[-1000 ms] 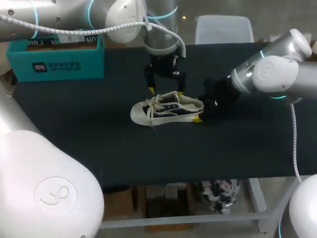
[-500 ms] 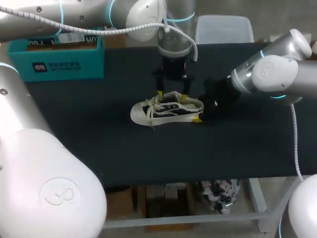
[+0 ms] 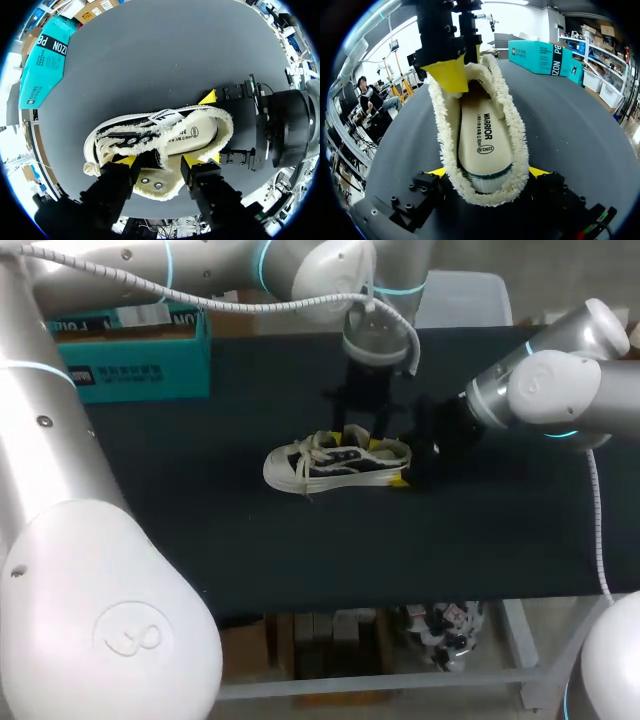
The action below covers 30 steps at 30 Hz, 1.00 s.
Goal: Open the shoe tongue, take the insole out of the shoe, put the insole back into the shoe, and pack the shoe into the shoebox
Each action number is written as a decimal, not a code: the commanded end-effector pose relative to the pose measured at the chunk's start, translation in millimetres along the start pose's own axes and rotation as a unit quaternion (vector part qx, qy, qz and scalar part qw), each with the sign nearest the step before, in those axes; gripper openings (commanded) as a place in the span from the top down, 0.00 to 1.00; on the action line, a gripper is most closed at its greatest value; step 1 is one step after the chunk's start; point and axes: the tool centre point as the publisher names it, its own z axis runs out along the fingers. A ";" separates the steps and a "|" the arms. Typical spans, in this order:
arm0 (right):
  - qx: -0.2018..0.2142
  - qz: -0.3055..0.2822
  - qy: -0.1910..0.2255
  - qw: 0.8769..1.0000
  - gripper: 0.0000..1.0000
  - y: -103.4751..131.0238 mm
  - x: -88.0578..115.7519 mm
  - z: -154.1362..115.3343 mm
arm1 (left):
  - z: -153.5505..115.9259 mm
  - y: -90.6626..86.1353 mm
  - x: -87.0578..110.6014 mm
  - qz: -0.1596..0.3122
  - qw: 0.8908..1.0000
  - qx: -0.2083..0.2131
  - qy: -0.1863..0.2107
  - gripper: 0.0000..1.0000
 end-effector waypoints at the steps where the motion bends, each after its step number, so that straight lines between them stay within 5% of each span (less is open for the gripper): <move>1: -0.001 0.000 0.002 1.000 1.00 -4.9 1.4 5.8 | 6.8 -1.1 2.5 -0.004 1.000 -0.006 -0.015 0.75; 3: -0.001 0.000 0.002 1.000 1.00 -4.9 1.4 5.8 | 7.9 2.7 0.1 -0.005 1.000 -0.007 -0.014 1.00; 19: -0.001 0.000 0.002 1.000 1.00 -4.9 1.4 5.8 | -12.2 27.3 -33.5 -0.001 0.997 0.041 0.058 1.00; 30: -0.001 0.000 0.002 1.000 1.00 -4.9 1.4 5.8 | -25.6 32.5 -77.8 0.010 0.981 0.095 0.170 1.00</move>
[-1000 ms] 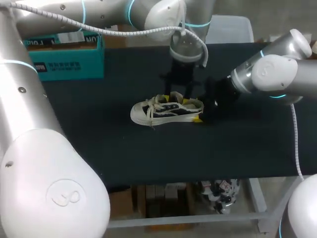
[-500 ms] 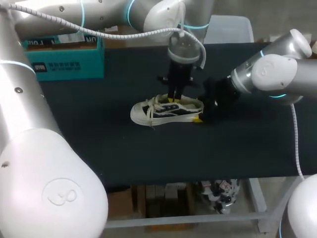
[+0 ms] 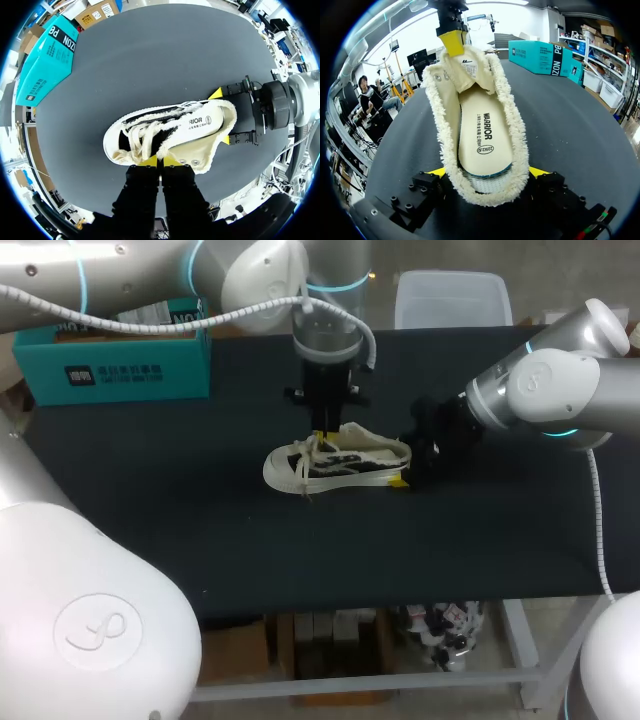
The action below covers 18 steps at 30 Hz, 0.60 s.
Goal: Open the shoe tongue, take the insole out of the shoe, put the insole back into the shoe, and pack the shoe into the shoebox
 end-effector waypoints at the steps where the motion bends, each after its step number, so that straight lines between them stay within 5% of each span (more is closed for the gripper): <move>1: 0.000 0.000 0.001 1.000 1.00 -4.9 1.1 5.6 | -8.3 10.3 -28.5 0.000 0.991 0.053 0.125 1.00; 10: 0.000 0.000 0.001 1.000 1.00 -4.9 1.1 5.6 | -2.5 7.0 -66.3 0.010 0.975 0.069 0.210 1.00; 18: 0.000 0.000 0.001 1.000 1.00 -4.9 1.1 5.6 | 6.5 0.4 -78.8 0.023 0.967 0.060 0.246 1.00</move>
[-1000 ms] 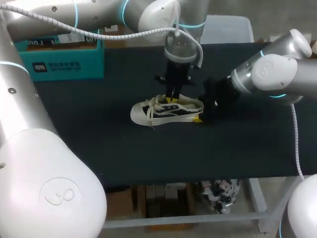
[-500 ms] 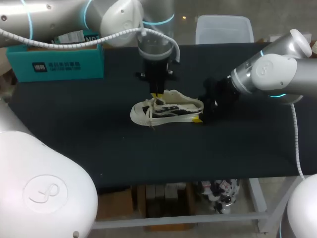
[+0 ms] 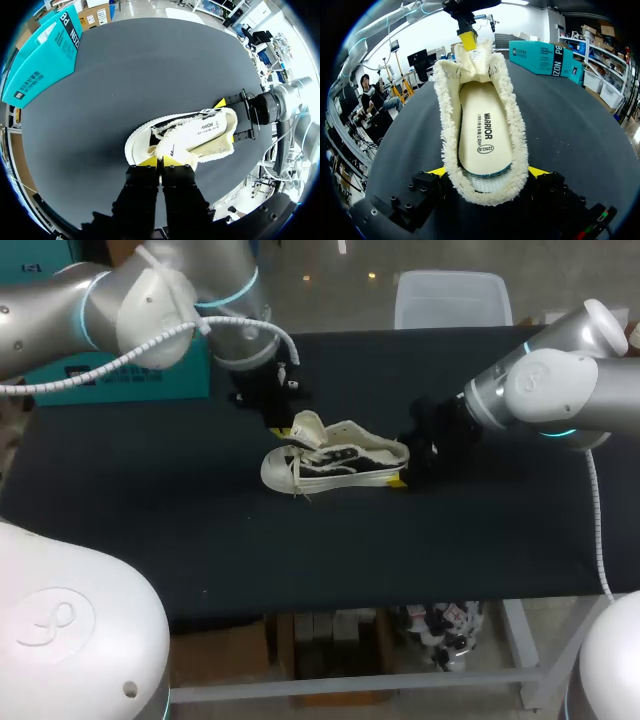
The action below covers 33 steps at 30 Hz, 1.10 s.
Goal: Open the shoe tongue, take the insole out of the shoe, put the insole back into the shoe, and pack the shoe into the shoebox
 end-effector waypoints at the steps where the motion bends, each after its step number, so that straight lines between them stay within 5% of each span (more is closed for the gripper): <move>1: 0.000 0.000 0.000 1.000 1.00 -6.8 -0.2 3.7 | 0.8 0.6 -11.2 0.015 0.989 -0.003 0.146 1.00; 6: 0.000 0.000 0.000 1.000 1.00 -6.8 -0.2 3.7 | -5.4 -7.6 1.0 0.059 0.984 -0.029 0.163 0.98; 10: 0.000 0.000 0.000 1.000 1.00 -6.8 -0.2 3.7 | -19.9 -12.3 18.8 0.122 0.976 -0.050 0.173 0.11; 11: 0.000 0.000 0.000 1.000 1.00 -6.8 -0.2 3.7 | -25.7 -13.1 24.6 0.138 0.975 -0.049 0.168 0.00; 17: 0.000 0.000 0.000 1.000 1.00 -6.8 -0.2 3.7 | -53.1 -15.0 55.9 0.256 0.953 -0.062 0.149 0.00; 21: 0.000 0.000 0.000 1.000 1.00 -6.8 -0.2 3.7 | -60.8 -12.5 75.5 0.346 0.927 -0.076 0.121 0.07; 22: 0.000 0.000 0.000 1.000 1.00 -6.8 -0.2 3.7 | -61.5 -10.6 79.6 0.363 0.922 -0.079 0.113 0.11; 23: 0.000 0.000 0.000 1.000 1.00 -6.8 -0.2 3.7 | -61.7 -10.5 84.3 0.384 0.914 -0.081 0.104 0.36; 25: 0.000 0.000 0.000 1.000 1.00 -6.8 -0.2 3.7 | -61.7 -9.6 92.9 0.424 0.896 -0.091 0.098 0.69; 26: 0.000 0.000 0.000 1.000 1.00 -6.8 -0.2 3.7 | -61.2 -8.3 96.9 0.452 0.882 -0.096 0.092 1.00; 29: 0.000 0.000 0.000 1.000 1.00 -6.8 -0.2 3.7 | -58.2 -4.4 104.4 0.525 0.841 -0.110 0.067 1.00; 32: 0.000 0.000 0.000 1.000 1.00 -6.8 -0.2 3.7 | -59.3 -5.1 104.0 0.610 0.776 -0.153 0.047 1.00; 33: 0.000 0.000 0.000 1.000 1.00 -6.8 -0.2 3.7 | -62.2 -10.2 103.1 0.609 0.774 -0.173 0.026 1.00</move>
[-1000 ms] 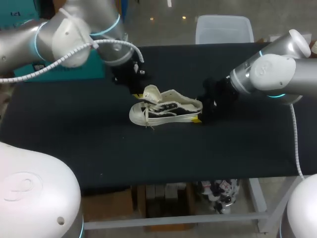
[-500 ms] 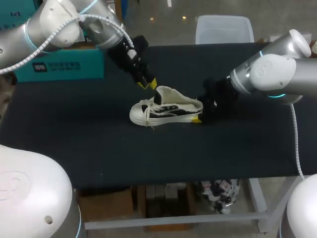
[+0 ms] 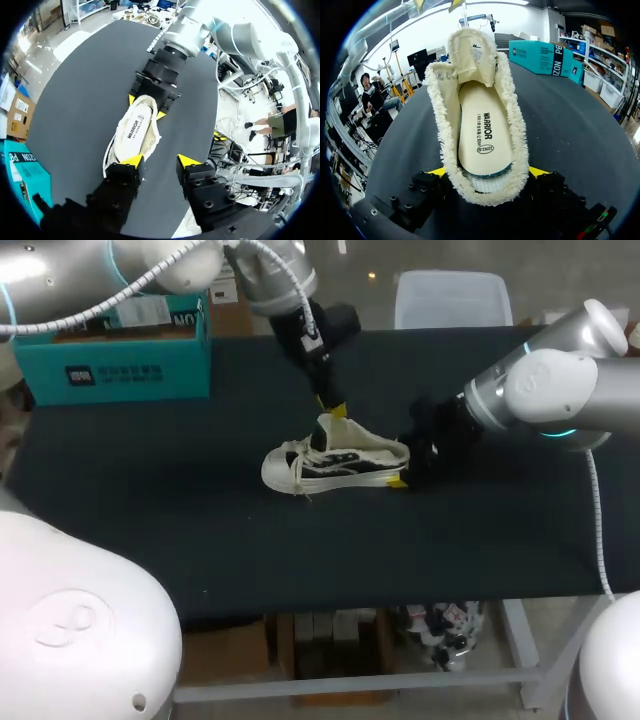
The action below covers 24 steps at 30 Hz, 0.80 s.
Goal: Open the shoe tongue, take the insole out of the shoe, put the insole back into the shoe, and pack the shoe into the shoebox
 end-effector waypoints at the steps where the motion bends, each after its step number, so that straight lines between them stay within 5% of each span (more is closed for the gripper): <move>1: 0.000 0.000 0.001 1.000 1.00 -6.0 -0.2 3.9 | -6.3 -8.1 -3.9 0.188 0.968 -0.165 -0.026 1.00; 12: 0.000 0.000 0.001 1.000 1.00 -6.0 -0.2 3.9 | -6.3 -8.1 -3.9 0.188 0.968 -0.165 -0.026 1.00; 16: 0.000 0.000 0.001 1.000 1.00 -6.0 -0.2 3.9 | 20.2 -21.0 -26.0 0.200 0.962 -0.183 -0.018 1.00; 24: 0.000 0.000 0.001 1.000 1.00 -6.0 -0.2 3.9 | 49.7 -21.0 -61.3 0.228 0.964 -0.139 -0.005 1.00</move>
